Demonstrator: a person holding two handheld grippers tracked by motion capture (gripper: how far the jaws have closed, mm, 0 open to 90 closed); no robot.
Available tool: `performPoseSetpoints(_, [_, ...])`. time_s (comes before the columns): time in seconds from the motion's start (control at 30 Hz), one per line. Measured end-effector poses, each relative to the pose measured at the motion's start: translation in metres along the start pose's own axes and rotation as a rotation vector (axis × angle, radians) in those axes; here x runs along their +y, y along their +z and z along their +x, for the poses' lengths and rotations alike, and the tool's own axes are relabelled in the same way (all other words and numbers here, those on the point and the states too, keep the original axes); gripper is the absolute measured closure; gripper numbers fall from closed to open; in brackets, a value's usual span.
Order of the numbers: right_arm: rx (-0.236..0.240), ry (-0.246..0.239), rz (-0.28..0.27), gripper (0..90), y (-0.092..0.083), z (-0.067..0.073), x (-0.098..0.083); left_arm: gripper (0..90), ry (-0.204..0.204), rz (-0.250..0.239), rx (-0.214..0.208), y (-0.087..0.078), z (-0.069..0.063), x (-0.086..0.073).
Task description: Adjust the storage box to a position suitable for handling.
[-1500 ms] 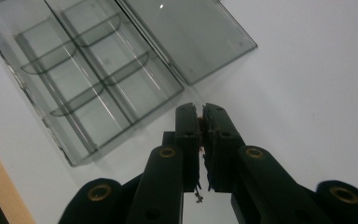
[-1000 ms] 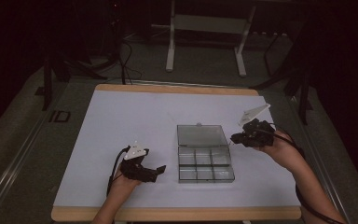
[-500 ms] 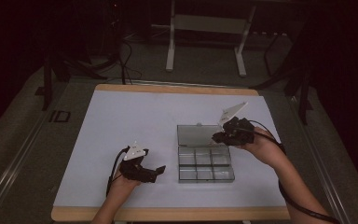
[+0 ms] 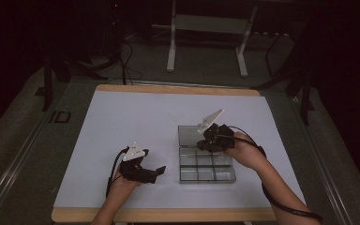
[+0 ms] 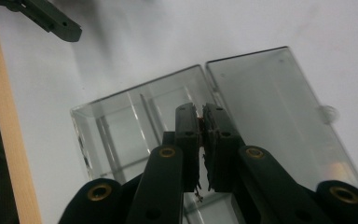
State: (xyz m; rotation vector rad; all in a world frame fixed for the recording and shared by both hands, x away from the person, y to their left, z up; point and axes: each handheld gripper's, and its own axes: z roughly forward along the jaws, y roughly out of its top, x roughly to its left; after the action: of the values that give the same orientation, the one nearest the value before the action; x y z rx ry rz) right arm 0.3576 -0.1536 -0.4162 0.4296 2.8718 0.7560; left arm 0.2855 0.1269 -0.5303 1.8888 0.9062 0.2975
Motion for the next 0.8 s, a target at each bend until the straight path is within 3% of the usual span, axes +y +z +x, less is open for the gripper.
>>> performPoseSetpoints(0.37, [0.034,-0.009,0.055,84.8,0.038,0.006,0.002,3.4,-0.002,0.003,-0.003,0.001,0.000,-0.001])
performPoseSetpoints(0.8, [0.049,-0.004,0.100,84.8,0.064,0.007,-0.002,3.4,0.002,0.002,-0.001,-0.002,0.000,-0.003])
